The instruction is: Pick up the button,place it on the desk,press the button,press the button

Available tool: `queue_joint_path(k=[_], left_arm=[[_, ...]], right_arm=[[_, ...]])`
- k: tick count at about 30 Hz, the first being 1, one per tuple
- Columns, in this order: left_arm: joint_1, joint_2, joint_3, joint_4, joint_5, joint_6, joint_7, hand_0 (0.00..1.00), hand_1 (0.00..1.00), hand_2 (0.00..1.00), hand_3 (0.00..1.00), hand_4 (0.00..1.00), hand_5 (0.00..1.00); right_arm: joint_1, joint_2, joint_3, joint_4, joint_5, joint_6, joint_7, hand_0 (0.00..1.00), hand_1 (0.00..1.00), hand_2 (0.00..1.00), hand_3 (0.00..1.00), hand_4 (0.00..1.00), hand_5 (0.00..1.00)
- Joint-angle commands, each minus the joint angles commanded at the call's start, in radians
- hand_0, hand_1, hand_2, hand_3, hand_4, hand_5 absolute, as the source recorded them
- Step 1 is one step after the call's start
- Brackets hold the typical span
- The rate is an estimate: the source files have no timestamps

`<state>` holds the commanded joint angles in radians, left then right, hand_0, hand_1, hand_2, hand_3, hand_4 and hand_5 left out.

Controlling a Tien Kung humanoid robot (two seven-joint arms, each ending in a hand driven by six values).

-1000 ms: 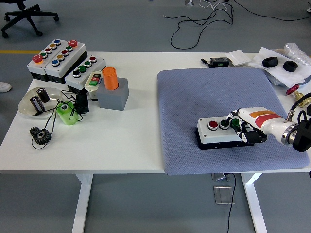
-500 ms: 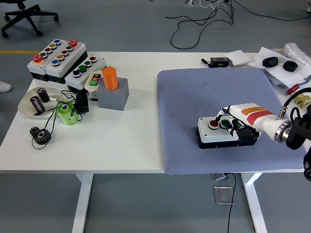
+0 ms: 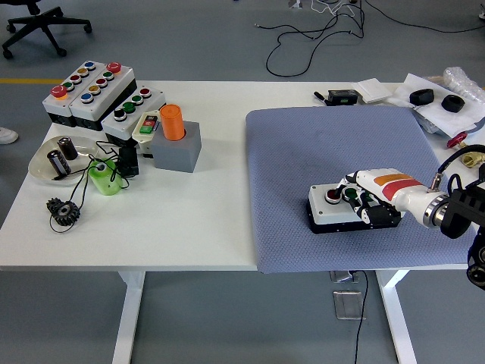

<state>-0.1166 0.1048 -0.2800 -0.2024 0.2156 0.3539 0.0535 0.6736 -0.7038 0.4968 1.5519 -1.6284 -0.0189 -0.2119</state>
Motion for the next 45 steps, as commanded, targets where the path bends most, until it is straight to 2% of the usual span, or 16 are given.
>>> queue_joint_path(k=[9, 14, 19, 20, 25, 26, 29, 31, 32, 36, 37, 38, 43, 44, 45], left_arm=[[-0.001, 0.0, -0.002, 0.0, 0.001, 0.001, 0.0, 0.606, 0.539, 0.499, 0.457, 0.28, 0.977], [0.0, 0.0, -0.007, 0.0, 0.004, 0.002, 0.0, 0.607, 0.54, 0.498, 0.457, 0.281, 0.976], [0.002, -0.002, -0.015, 0.001, 0.007, 0.005, -0.001, 0.607, 0.54, 0.498, 0.457, 0.281, 0.976], [0.002, -0.002, -0.015, 0.001, 0.007, 0.005, 0.0, 0.607, 0.54, 0.498, 0.457, 0.281, 0.977], [0.001, -0.003, -0.02, 0.002, 0.01, 0.005, -0.001, 0.607, 0.54, 0.498, 0.457, 0.281, 0.977], [0.001, -0.003, -0.021, 0.002, 0.01, 0.005, -0.001, 0.608, 0.54, 0.498, 0.456, 0.279, 0.973], [0.001, -0.004, -0.021, 0.002, 0.009, 0.005, -0.001, 0.608, 0.54, 0.498, 0.456, 0.279, 0.973], [0.001, -0.004, -0.02, 0.002, 0.009, 0.005, -0.001, 0.608, 0.54, 0.498, 0.456, 0.279, 0.973], [0.001, -0.004, -0.019, 0.002, 0.009, 0.005, -0.001, 0.609, 0.542, 0.498, 0.457, 0.278, 0.971], [0.002, -0.004, -0.015, 0.002, 0.008, 0.004, -0.001, 0.609, 0.542, 0.498, 0.457, 0.278, 0.971], [0.002, -0.004, -0.014, 0.003, 0.007, 0.004, -0.001, 0.609, 0.542, 0.498, 0.457, 0.278, 0.971], [0.002, -0.004, -0.013, 0.003, 0.007, 0.004, 0.0, 0.609, 0.542, 0.498, 0.457, 0.277, 0.97], [0.003, -0.005, -0.012, 0.002, 0.008, 0.004, 0.0, 0.609, 0.542, 0.498, 0.457, 0.277, 0.97], [0.002, -0.005, -0.012, 0.002, 0.008, 0.004, 0.0, 0.609, 0.542, 0.498, 0.456, 0.277, 0.97], [0.002, -0.005, -0.012, 0.002, 0.008, 0.004, 0.0, 0.609, 0.542, 0.498, 0.456, 0.277, 0.97]], right_arm=[[-0.001, -0.004, 0.009, 0.005, 0.001, 0.003, -0.002, 0.184, 0.002, 0.104, 0.639, 0.373, 0.002], [-0.019, -0.024, 0.096, 0.056, 0.019, 0.003, 0.0, 0.2, 0.002, 0.114, 0.644, 0.394, 0.002], [-0.049, -0.034, 0.187, 0.071, 0.112, -0.038, 0.011, 0.2, 0.002, 0.114, 0.644, 0.394, 0.002], [-0.059, -0.035, 0.212, 0.068, 0.151, -0.048, 0.017, 0.349, 0.165, 0.307, 0.771, 0.447, 0.002], [-0.109, -0.042, 0.342, 0.05, 0.365, -0.068, 0.055, 0.349, 0.165, 0.307, 0.771, 0.447, 0.002], [-0.113, -0.042, 0.356, 0.049, 0.404, -0.067, 0.058, 0.588, 0.592, 0.678, 0.932, 0.756, 0.191], [-0.149, -0.043, 0.442, 0.032, 0.534, -0.063, 0.076, 0.588, 0.592, 0.678, 0.932, 0.756, 0.191], [-0.168, -0.041, 0.487, 0.025, 0.618, -0.084, 0.104, 0.588, 0.592, 0.678, 0.932, 0.756, 0.191], [-0.174, -0.04, 0.504, 0.023, 0.657, -0.093, 0.116, 0.734, 0.717, 0.826, 0.925, 0.799, 0.241], [-0.212, -0.026, 0.585, 0.0, 0.826, -0.132, 0.17, 0.734, 0.717, 0.826, 0.925, 0.799, 0.241], [-0.221, -0.022, 0.601, -0.005, 0.872, -0.139, 0.177, 0.734, 0.717, 0.826, 0.925, 0.799, 0.241], [-0.23, -0.019, 0.613, -0.01, 0.917, -0.146, 0.182, 0.765, 0.753, 0.851, 0.892, 0.796, 0.303], [-0.276, -0.005, 0.675, -0.037, 1.119, -0.162, 0.199, 0.765, 0.753, 0.851, 0.892, 0.796, 0.303], [-0.283, -0.003, 0.684, -0.041, 1.164, -0.163, 0.2, 0.786, 0.782, 0.856, 0.866, 0.777, 0.377], [-0.295, -0.001, 0.7, -0.045, 1.21, -0.163, 0.202, 0.786, 0.782, 0.856, 0.866, 0.777, 0.377]])
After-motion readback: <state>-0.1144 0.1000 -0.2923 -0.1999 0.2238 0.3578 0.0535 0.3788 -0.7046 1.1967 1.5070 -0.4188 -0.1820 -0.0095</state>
